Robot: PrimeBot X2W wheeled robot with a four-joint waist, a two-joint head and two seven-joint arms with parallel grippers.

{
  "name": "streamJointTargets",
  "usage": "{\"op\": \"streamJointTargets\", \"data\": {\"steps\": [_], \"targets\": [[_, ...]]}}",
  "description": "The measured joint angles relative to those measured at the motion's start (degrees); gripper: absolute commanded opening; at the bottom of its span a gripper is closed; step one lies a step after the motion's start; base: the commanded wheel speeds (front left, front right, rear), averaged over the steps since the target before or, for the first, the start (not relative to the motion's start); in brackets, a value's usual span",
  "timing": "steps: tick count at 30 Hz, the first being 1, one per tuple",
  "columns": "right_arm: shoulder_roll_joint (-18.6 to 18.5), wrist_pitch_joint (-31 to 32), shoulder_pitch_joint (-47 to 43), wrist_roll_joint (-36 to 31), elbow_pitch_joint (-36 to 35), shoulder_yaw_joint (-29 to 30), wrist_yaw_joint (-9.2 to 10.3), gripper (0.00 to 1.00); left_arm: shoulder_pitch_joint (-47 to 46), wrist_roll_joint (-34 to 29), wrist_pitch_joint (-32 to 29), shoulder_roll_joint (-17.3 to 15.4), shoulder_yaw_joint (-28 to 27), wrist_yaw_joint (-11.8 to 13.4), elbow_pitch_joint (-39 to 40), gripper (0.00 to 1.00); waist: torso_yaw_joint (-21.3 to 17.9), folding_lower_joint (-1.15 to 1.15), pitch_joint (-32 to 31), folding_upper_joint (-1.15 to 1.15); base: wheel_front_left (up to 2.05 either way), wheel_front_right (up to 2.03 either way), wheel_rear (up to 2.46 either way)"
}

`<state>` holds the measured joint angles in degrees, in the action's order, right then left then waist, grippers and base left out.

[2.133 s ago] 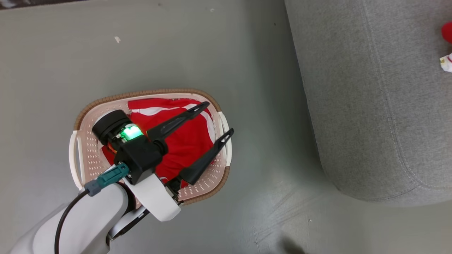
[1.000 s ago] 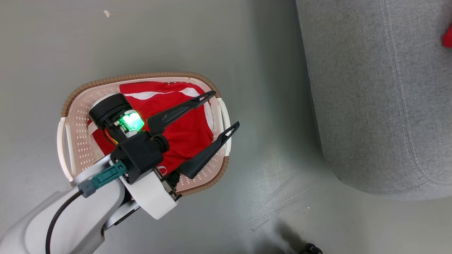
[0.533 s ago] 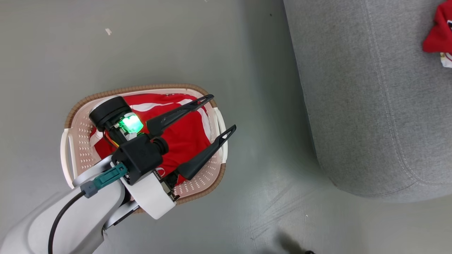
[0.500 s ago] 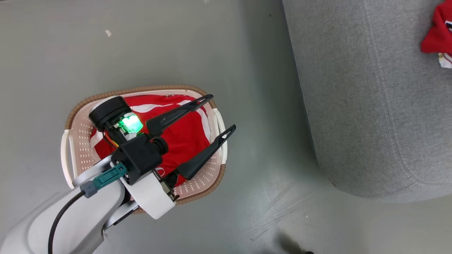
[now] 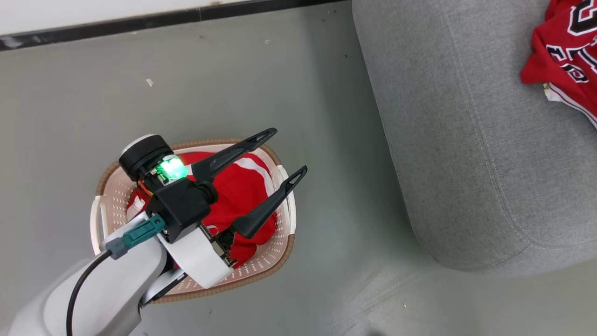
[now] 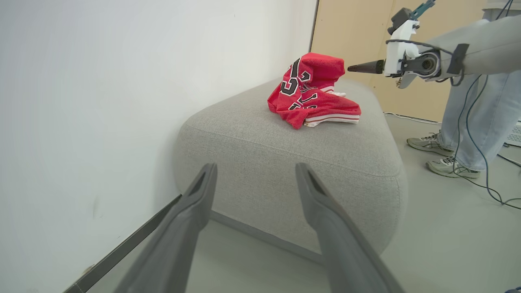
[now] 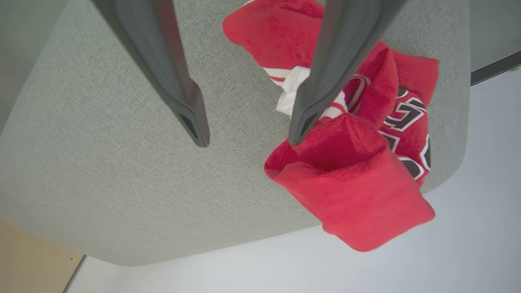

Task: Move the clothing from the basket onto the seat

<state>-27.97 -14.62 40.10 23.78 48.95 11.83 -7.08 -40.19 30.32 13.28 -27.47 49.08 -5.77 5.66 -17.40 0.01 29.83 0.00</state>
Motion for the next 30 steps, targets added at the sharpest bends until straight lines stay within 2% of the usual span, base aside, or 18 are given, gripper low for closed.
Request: {"op": "streamJointTargets", "data": {"steps": [13,30], "targets": [[-1.8,0.0,-1.9,0.0,-9.6,-1.4,0.0,1.0,4.1,1.9,0.9,0.9,-2.5,1.2,-2.6,1.0,0.3,0.0,-6.3,0.0,0.0,0.0,0.0],[1.2,0.0,-5.7,0.5,-20.3,-8.7,0.0,1.0,10.8,5.1,1.2,2.7,-7.8,4.7,-5.5,1.0,3.1,0.0,-14.6,0.0,0.0,0.0,0.0]]}}
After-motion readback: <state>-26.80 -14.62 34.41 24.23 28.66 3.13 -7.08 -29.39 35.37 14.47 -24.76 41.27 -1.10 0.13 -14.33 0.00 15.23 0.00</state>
